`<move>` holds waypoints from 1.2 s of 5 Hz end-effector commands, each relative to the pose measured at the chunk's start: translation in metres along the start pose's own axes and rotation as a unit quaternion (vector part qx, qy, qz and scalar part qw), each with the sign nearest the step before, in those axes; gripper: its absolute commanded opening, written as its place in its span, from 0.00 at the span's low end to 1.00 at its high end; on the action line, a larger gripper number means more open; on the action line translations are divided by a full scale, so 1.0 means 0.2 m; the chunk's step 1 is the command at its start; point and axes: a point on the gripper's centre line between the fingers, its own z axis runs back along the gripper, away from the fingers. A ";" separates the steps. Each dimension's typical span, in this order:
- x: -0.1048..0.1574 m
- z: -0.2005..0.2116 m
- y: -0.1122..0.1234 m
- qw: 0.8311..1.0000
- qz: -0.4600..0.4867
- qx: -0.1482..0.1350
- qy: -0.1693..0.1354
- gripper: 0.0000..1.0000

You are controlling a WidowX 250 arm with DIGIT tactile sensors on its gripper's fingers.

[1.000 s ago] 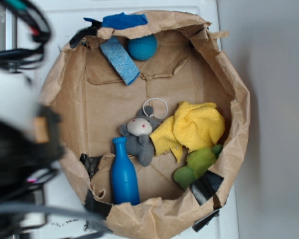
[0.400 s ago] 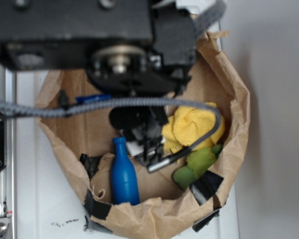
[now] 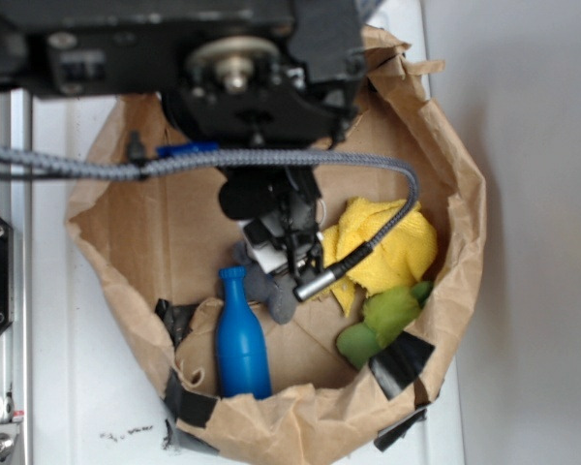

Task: Grab the blue ball.

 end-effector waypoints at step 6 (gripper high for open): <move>0.19 -0.18 -0.08 0.985 0.166 0.010 -0.052 1.00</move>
